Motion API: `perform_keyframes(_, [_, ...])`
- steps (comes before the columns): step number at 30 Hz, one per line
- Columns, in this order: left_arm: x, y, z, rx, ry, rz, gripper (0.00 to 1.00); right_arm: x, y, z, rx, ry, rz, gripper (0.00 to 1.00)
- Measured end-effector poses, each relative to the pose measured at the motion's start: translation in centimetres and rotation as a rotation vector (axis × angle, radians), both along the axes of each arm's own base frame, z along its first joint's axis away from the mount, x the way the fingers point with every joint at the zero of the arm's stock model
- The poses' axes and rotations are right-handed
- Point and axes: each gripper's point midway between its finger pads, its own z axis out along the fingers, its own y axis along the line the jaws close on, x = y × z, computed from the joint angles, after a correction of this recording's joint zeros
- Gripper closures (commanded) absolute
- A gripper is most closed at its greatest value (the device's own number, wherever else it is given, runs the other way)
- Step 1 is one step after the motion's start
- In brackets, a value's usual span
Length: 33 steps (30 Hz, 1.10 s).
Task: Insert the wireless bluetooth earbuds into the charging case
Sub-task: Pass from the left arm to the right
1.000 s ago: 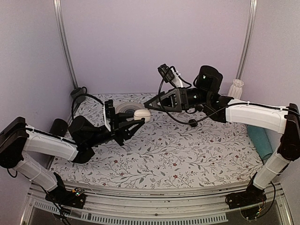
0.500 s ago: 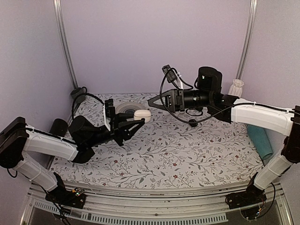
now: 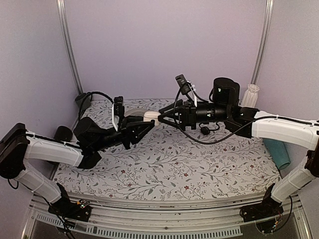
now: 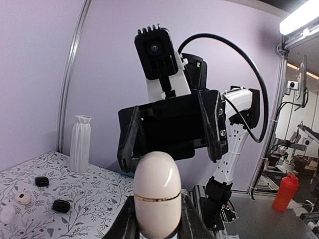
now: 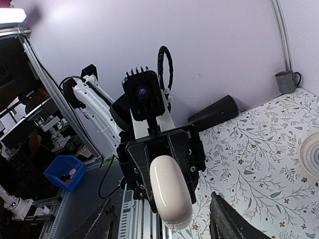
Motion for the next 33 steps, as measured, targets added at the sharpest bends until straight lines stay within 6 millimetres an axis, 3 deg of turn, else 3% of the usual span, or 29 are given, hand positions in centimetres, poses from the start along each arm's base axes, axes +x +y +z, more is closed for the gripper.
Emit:
perform_keyframes(16, [0.1, -0.5, -0.2, -0.002, 0.085, -0.06, 1.0, 0.9, 0.8, -1.9, -0.035, 0.036, -0.016, 0.6])
perform_keyframes(22, [0.5, -0.4, -0.4, -0.001, 0.096, -0.055, 1.0, 0.9, 0.9, -2.1, -0.037, 0.052, -0.014, 0.78])
perform_keyframes(24, [0.5, -0.3, -0.4, -0.004, 0.099, -0.054, 0.95, 0.9, 0.9, -2.1, -0.037, 0.052, -0.014, 0.85])
perform_keyframes(29, [0.5, -0.2, -0.3, -0.009, 0.106, -0.06, 0.72, 0.8, 1.0, -2.0, -0.034, 0.048, -0.013, 0.93])
perform_keyframes(33, [0.4, -0.2, -0.2, -0.008, 0.103, -0.063, 0.47, 0.9, 1.0, -2.0, -0.035, 0.053, -0.018, 0.95])
